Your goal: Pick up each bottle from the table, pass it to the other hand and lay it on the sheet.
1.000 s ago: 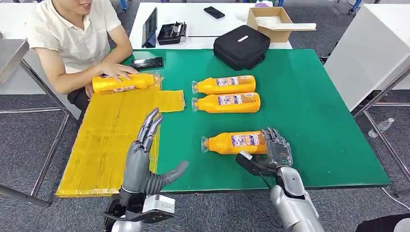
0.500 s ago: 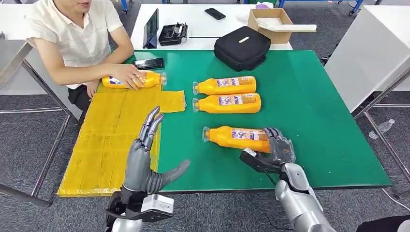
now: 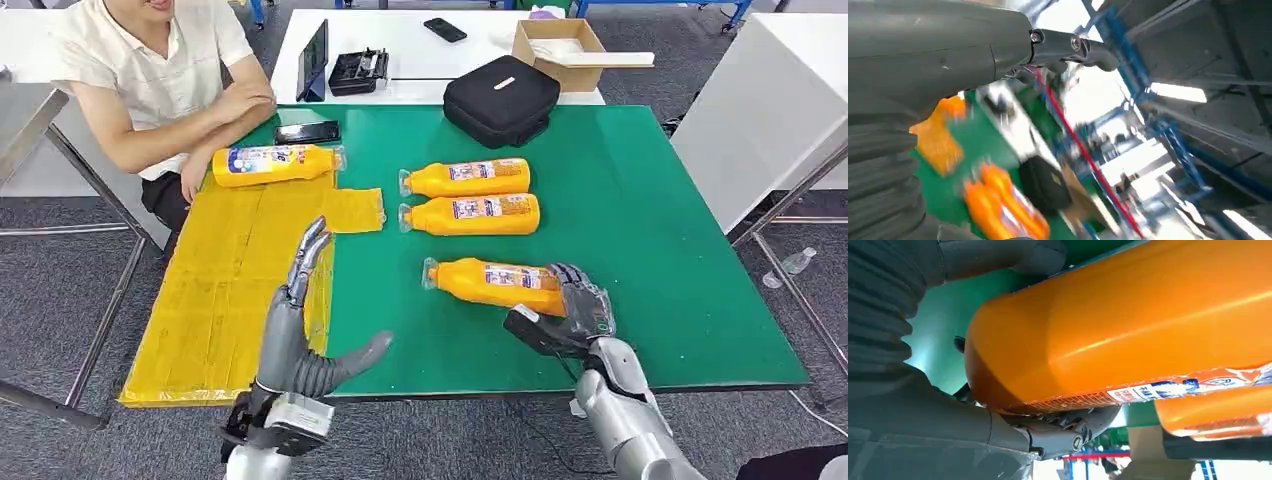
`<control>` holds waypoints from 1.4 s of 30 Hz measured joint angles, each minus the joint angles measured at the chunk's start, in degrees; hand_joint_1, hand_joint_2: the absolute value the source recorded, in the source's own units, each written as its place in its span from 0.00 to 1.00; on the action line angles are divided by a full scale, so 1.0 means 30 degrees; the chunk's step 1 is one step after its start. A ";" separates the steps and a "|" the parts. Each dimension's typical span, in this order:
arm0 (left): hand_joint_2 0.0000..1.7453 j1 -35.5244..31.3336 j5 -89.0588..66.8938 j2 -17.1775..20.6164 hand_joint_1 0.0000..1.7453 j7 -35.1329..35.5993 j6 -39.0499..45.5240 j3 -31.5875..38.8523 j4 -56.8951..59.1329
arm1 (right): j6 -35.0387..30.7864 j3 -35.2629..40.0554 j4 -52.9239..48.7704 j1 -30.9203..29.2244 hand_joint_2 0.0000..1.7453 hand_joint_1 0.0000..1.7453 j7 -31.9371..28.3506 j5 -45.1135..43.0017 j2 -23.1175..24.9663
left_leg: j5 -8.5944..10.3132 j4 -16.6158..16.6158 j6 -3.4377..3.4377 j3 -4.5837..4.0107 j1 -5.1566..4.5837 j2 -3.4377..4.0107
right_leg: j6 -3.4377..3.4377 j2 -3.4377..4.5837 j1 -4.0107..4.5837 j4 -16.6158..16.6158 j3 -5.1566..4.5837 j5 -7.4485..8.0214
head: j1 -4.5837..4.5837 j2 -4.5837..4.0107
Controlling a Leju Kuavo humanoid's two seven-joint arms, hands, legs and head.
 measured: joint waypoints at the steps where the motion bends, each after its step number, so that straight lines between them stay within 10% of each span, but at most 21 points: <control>1: 1.00 0.0018 0.1192 -0.0072 0.00 0.0065 -0.0578 0.0252 0.0057 | 0.0187 -0.0159 -0.0275 0.0162 1.00 1.00 -0.0274 -0.0585 0.0072 | 0.0000 0.0000 0.0000 -0.0001 0.0001 -0.0004 | 0.0001 0.0000 0.0001 0.0001 0.0019 0.0000 | -0.0007 0.0000; 42: 1.00 -0.1516 1.2824 -0.0845 0.00 0.2900 -0.3239 0.3649 0.9777 | 0.3234 -0.0372 -0.9484 0.3762 1.00 1.00 -0.3904 -0.7064 0.4269 | 0.0013 0.0000 -0.0005 -0.0219 0.0005 0.0011 | 0.0008 0.0004 0.0001 0.0019 -0.0030 0.0007 | -0.0007 0.0000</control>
